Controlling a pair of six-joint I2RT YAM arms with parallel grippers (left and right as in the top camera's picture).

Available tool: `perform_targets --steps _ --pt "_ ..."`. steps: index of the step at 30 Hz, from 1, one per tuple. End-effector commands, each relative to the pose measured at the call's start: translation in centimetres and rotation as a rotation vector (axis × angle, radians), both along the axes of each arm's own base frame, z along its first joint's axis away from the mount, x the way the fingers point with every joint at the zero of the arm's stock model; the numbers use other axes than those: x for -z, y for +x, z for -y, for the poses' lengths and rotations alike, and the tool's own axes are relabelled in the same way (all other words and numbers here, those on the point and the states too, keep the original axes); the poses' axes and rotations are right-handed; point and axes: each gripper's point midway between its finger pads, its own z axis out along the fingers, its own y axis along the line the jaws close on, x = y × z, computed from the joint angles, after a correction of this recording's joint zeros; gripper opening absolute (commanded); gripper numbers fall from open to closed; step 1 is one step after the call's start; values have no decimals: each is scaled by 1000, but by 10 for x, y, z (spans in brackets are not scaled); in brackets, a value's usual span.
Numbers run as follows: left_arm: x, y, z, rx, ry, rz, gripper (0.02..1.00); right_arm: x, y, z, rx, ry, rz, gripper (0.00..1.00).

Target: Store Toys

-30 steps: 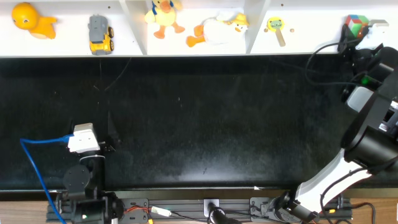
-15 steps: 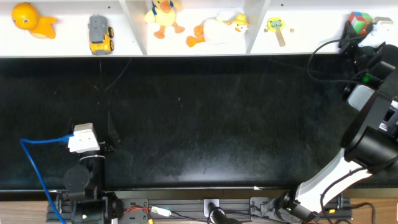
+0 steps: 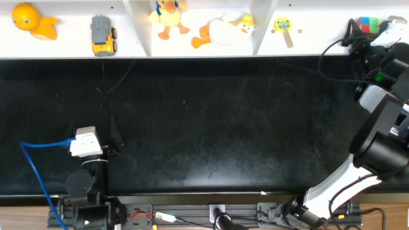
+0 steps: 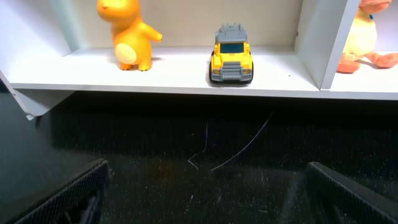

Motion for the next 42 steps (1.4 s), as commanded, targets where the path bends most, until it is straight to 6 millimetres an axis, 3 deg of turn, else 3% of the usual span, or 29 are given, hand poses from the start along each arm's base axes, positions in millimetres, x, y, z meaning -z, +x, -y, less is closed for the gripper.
perform_targets --steps 1,6,10,15,21,27,30,42 --pt "0 0 0 1 16 4 998 -36 -10 0 45 37 -12 996" --pt "0 0 0 1 17 4 998 -57 -27 -8 64 -9 -90 996" --pt "0 0 0 1 17 4 998 -80 -41 -30 33 -68 -133 998" --pt "0 0 0 1 17 4 998 -102 -54 -72 -54 -127 -168 998" --pt "0 0 0 1 17 4 998 -118 -69 -143 -176 -191 -218 998" --pt "0 0 0 1 17 4 998 -132 -98 -196 -223 -264 -276 996" --pt "0 0 0 1 17 4 996 -138 -118 -207 -243 -248 -299 996" --pt "0 0 0 1 17 4 998 -153 -226 -219 -257 -204 -422 993"
